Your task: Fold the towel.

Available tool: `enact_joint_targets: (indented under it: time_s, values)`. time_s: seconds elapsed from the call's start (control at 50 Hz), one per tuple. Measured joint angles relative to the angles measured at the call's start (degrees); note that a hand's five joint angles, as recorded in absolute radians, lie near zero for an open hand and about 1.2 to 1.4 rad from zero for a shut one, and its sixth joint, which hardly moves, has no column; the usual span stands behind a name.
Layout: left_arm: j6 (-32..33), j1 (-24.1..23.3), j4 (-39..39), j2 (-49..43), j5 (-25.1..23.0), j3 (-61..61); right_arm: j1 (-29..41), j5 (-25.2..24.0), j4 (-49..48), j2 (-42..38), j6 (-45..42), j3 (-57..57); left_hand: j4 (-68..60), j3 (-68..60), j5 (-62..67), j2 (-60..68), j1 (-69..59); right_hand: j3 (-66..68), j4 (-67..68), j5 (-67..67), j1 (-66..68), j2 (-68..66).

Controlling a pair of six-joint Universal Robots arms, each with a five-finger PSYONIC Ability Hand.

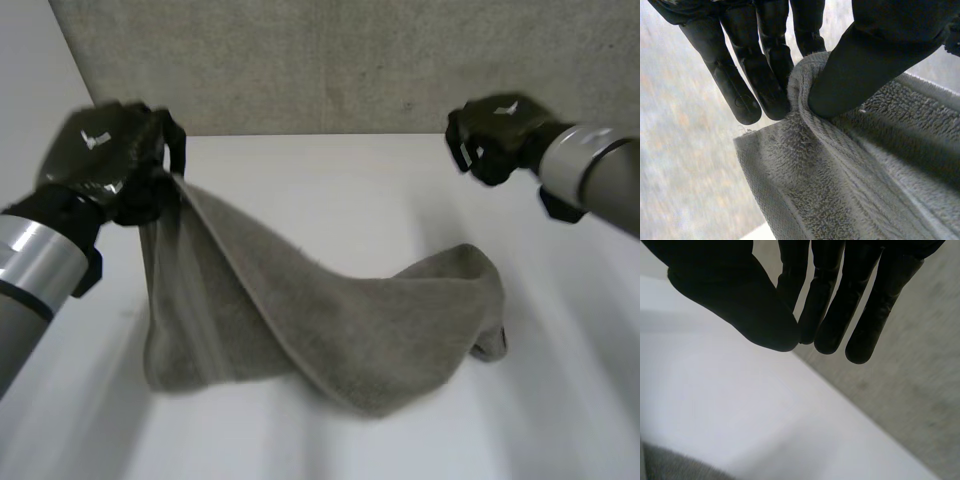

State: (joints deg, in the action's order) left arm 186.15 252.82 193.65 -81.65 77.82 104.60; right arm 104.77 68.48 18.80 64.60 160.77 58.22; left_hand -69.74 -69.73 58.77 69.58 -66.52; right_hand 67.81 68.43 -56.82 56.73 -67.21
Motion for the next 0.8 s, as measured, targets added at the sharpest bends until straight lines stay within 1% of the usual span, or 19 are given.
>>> enact_joint_targets:
  time_s: [0.06, 0.08, 0.1, 0.12, 0.14, 0.16, 0.18, 0.2, 0.22, 0.24, 0.36, 0.42, 0.48, 0.54, 0.58, 0.64, 0.66, 0.72, 0.8]
  values:
    - [0.28, 0.73, 0.39, -4.67, 0.04, 0.07, 1.58, 1.34, 0.07, -6.42, 0.02, -3.04, 0.00, 0.00, 0.00, 0.00, 0.00, 0.00, 0.00, 0.00, 0.00, 0.00]
    - [0.42, 0.94, 0.66, -6.44, 0.09, -0.09, 2.05, 1.74, 0.06, -7.71, 0.08, -3.43, 0.00, 0.00, 0.00, 0.00, 0.00, -3.76, -3.98, 3.18, -2.60, 3.54]
    - [0.51, 1.04, 0.80, -7.44, 0.12, -0.18, 2.44, 2.06, 0.08, -8.59, 0.16, -3.54, 0.00, 0.00, 0.00, 0.00, 0.00, -4.86, -5.14, 4.04, -3.91, 5.26]
    - [0.69, 1.23, 1.18, -9.16, 0.17, -0.48, 2.91, 2.45, 0.06, -9.33, 0.29, -3.28, 0.00, 0.00, 0.00, 0.00, 0.00, -13.68, -14.09, 11.75, -10.70, 13.25]
    - [0.69, 1.23, 1.18, -9.16, 0.17, -0.48, 2.91, 2.45, 0.06, -9.33, 0.29, -3.28, 0.00, 0.00, 0.00, 0.00, 0.00, -13.68, -14.09, 11.75, -10.70, 13.25]
    - [1.04, 1.59, 1.80, -11.51, 0.27, -1.02, 3.37, 2.82, 0.01, -9.28, 0.51, -2.07, 0.00, 0.00, 0.00, 0.00, 0.00, -23.31, -23.80, 21.24, -18.26, 23.13]
    - [1.23, 1.81, 2.11, -12.37, 0.31, -1.30, 3.54, 2.88, -0.04, -8.57, 0.66, -0.80, 0.00, 0.00, 0.00, 0.00, 0.00, -23.31, -23.80, 21.24, -18.26, 23.13]
    - [1.38, 1.99, 2.34, -12.95, 0.33, -1.51, 3.61, 2.88, -0.08, -8.06, 0.74, -0.03, 0.00, 0.00, 0.01, 0.00, 0.00, -27.85, -28.44, 26.04, -21.79, 27.20]
    - [1.72, 2.37, 2.81, -13.94, 0.36, -1.91, 3.68, 2.81, -0.18, -6.47, 0.92, 2.23, 0.00, 0.00, 0.01, 0.00, 0.00, -29.38, -30.07, 27.86, -22.86, 28.20]
    - [1.72, 2.37, 2.81, -13.94, 0.36, -1.91, 3.68, 2.81, -0.18, -6.47, 0.92, 2.23, 0.00, 0.00, 0.01, 0.00, 0.00, -29.38, -30.07, 27.86, -22.86, 28.20]
    - [4.66, 4.78, 5.91, -17.02, 0.56, -3.71, 3.20, 1.48, -0.52, 2.59, 0.99, 14.73, 0.00, 0.00, 0.01, 0.00, 0.00, -29.98, -30.79, 28.93, -23.42, 28.25]
    - [6.39, 6.05, 7.36, -18.02, 0.66, -4.21, 2.97, 0.27, -0.52, 6.17, 1.02, 20.14, 0.00, 0.00, 0.02, 0.00, 0.00, -29.98, -30.79, 28.93, -23.42, 28.25]
    - [8.20, 7.43, 8.55, -18.96, 0.71, -4.33, 2.85, -2.00, -1.01, 10.93, 1.45, 27.59, 0.00, 0.00, 0.02, 0.00, 0.00, -29.98, -30.84, 29.09, -23.47, 28.25]
    - [8.67, 7.82, 8.81, -19.20, 0.70, -4.12, 3.03, -3.03, -2.23, 12.67, 2.42, 31.33, 0.00, 0.00, 0.02, 0.00, 0.00, -30.09, -31.08, 29.25, -23.69, 28.32]
    - [8.84, 7.94, 8.85, -19.27, 0.72, -3.73, 3.65, -3.86, -4.66, 13.92, 4.64, 35.24, 0.00, 0.00, 0.02, 0.00, 0.00, -30.09, -31.08, 29.25, -23.69, 28.32]
    - [8.81, 7.87, 8.80, -19.21, 0.73, -3.49, 4.43, -4.11, -6.69, 14.21, 6.79, 37.13, 0.00, 0.00, 0.02, 0.00, 0.00, -31.32, -32.37, 30.59, -24.87, 29.68]
    - [8.72, 7.68, 8.70, -19.05, 0.73, -3.23, 6.00, -4.16, -9.69, 13.97, 10.34, 38.74, 0.00, 0.00, 0.02, 0.00, 0.00, -33.68, -34.55, 32.73, -26.94, 32.14]
    - [8.58, 7.30, 8.61, -18.77, 0.72, -2.88, 8.79, -3.81, -14.47, 12.70, 15.99, 40.33, 0.00, 0.00, 0.02, 0.00, 0.00, -36.58, -37.03, 35.33, -29.07, 35.21]
    - [8.40, 6.70, 8.51, -18.32, 0.68, -2.34, 13.29, -2.31, -21.28, 8.91, 23.59, 41.26, 0.00, 0.00, 0.02, 0.00, 0.00, -37.41, -37.90, 36.35, -29.66, 36.09]
